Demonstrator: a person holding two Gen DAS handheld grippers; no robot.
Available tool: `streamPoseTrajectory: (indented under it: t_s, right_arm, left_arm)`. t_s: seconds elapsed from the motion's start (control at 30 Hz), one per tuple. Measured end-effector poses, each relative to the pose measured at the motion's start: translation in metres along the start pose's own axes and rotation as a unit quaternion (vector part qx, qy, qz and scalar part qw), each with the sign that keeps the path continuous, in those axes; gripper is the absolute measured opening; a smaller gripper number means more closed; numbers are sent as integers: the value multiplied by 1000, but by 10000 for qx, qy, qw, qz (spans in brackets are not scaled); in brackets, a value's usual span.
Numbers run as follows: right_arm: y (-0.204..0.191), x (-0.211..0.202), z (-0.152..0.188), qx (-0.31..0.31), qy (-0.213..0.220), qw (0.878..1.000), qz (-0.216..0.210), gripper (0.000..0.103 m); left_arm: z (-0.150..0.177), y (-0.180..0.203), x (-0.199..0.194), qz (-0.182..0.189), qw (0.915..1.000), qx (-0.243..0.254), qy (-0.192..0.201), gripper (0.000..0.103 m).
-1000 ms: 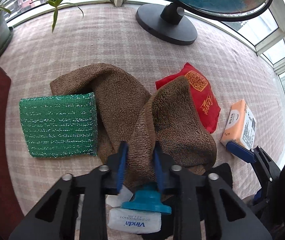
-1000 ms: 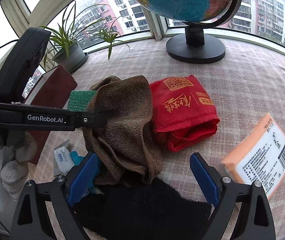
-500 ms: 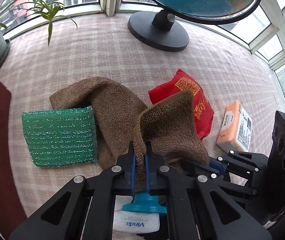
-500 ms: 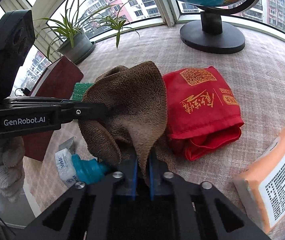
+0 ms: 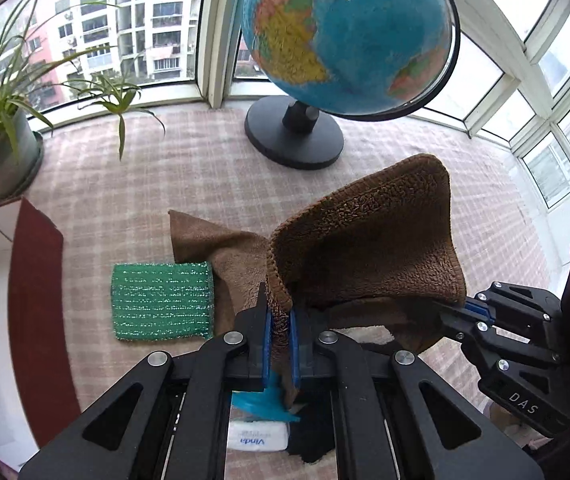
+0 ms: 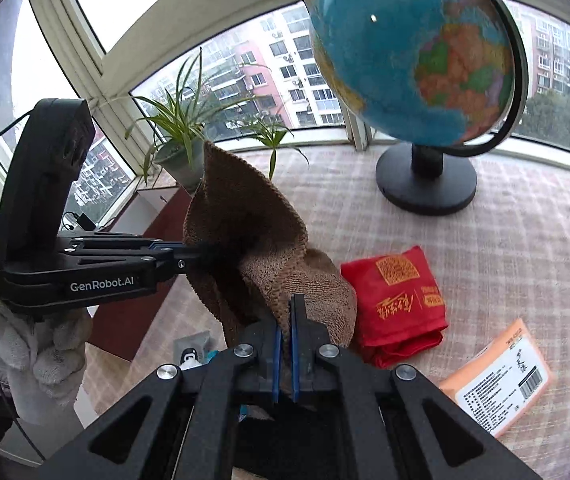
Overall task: Organize soft objects
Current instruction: 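Close both grippers on the brown towel and lift it, then carry the held brown towel with both grippers over the white box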
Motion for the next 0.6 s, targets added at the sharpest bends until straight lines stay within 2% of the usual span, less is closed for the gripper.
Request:
streamPoseTrajectory:
  t_s: [0.2, 0.6]
  right_arm:
    - [-25, -38, -23, -225, 290, 9992, 138, 3]
    - [-78, -116, -62, -606, 939, 9923, 527, 3]
  left_arm:
    - [-6, 5, -35, -71, 9994, 216, 269, 6]
    - [-12, 6, -107, 115, 9956, 422, 823, 6]
Point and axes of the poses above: each gripper's, at about its wrist camera, not at the fingertips, and x roughly the way its jaws point, y to its right, z to its underside, the point moved 8 cm from there along x, roughly the way its jaws point, and after that the axes turned 8 degrees about -y, right-handed, at the moved point
